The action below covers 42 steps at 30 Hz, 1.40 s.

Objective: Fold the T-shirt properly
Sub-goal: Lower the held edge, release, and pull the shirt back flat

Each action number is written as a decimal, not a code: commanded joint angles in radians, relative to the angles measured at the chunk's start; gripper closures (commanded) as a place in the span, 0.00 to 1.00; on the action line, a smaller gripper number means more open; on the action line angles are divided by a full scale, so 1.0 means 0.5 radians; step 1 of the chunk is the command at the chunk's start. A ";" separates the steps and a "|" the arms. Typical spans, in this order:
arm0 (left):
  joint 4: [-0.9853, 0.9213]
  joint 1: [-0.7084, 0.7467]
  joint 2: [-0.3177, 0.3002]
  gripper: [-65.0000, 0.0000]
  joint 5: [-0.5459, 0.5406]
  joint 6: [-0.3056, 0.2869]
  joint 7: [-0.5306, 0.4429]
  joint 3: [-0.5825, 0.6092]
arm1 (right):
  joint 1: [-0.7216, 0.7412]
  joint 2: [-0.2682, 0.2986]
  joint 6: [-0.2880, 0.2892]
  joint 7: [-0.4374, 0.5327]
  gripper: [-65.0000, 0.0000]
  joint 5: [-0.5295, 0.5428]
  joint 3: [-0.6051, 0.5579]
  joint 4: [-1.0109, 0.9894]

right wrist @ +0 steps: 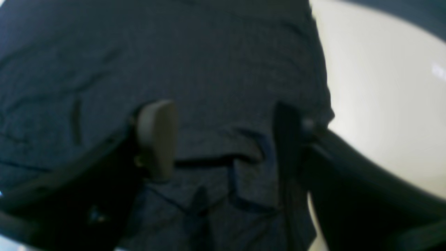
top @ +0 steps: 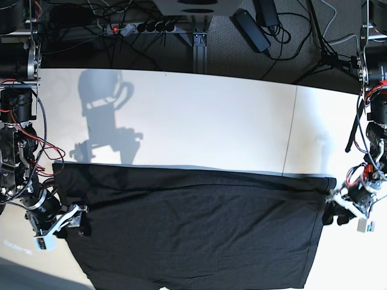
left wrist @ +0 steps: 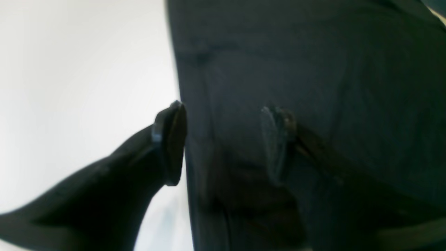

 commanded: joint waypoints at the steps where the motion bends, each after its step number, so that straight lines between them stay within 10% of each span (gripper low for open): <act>1: 0.025 -0.067 -0.008 0.56 0.001 0.054 -0.015 -0.006 | 0.060 0.014 0.092 0.040 0.70 0.011 0.018 0.024; 3: 0.025 -0.072 0.027 0.76 0.034 0.098 0.034 0.007 | 0.060 -0.019 0.093 -0.014 1.00 -0.014 0.018 0.022; 6: 0.024 -0.060 0.085 1.00 0.047 0.111 0.127 0.040 | 0.051 -0.078 0.094 -0.088 1.00 -0.097 0.017 0.010; 11: -0.023 -0.056 0.140 1.00 0.114 0.352 0.124 0.213 | 0.037 -0.155 0.095 -0.087 1.00 -0.181 0.017 -0.179; 42: -0.280 -0.044 0.166 1.00 0.317 0.349 0.439 0.328 | -0.195 -0.166 0.094 -0.239 1.00 -0.121 0.018 -0.469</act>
